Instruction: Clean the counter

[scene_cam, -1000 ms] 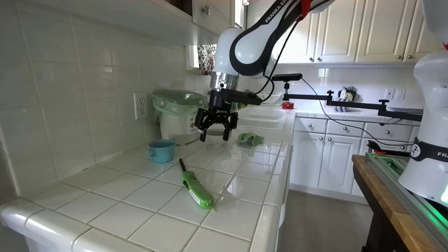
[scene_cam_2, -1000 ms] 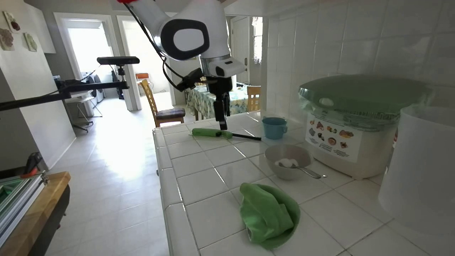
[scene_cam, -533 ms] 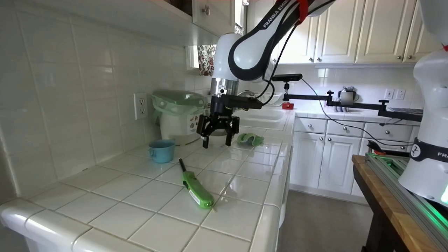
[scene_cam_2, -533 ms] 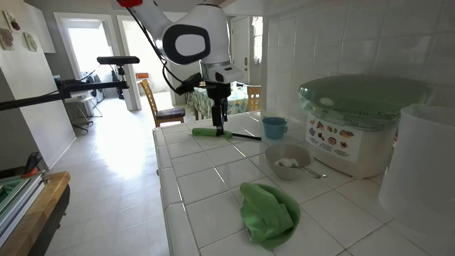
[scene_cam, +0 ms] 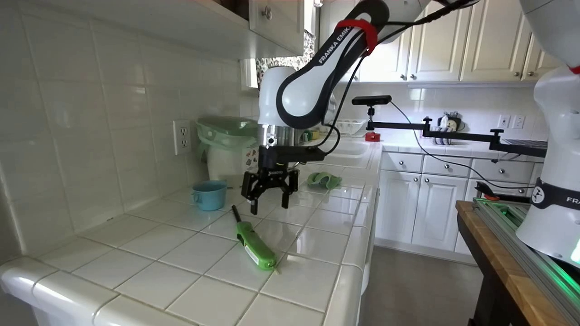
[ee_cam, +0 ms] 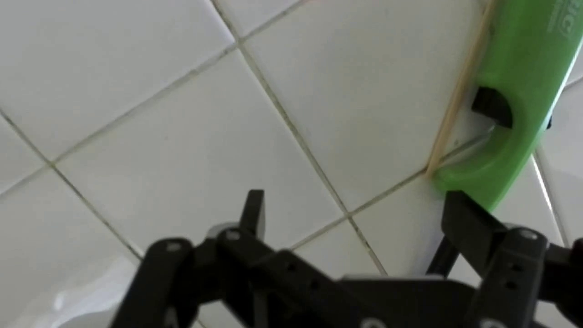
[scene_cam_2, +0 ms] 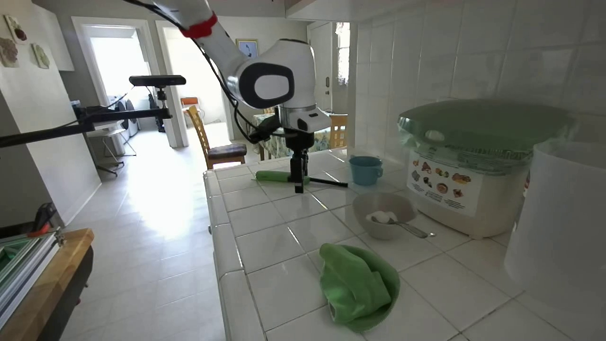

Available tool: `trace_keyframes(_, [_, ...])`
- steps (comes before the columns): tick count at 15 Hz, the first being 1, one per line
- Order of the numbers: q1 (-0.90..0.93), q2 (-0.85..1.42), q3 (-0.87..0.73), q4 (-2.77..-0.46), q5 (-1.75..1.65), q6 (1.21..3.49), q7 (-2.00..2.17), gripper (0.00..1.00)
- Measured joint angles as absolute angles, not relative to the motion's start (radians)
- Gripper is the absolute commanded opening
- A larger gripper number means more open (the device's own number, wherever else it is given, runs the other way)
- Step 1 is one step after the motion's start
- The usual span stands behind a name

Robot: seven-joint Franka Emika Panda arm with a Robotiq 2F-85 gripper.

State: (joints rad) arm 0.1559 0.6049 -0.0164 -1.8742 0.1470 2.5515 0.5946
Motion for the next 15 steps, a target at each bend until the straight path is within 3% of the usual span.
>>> trace_keyframes(14, [0.202, 0.794, -0.028, -1.576, 0.145, 2.461, 0.661, 1.0])
trace_keyframes(15, [0.209, 0.807, -0.032, -1.559, 0.145, 2.46, 0.667, 0.9])
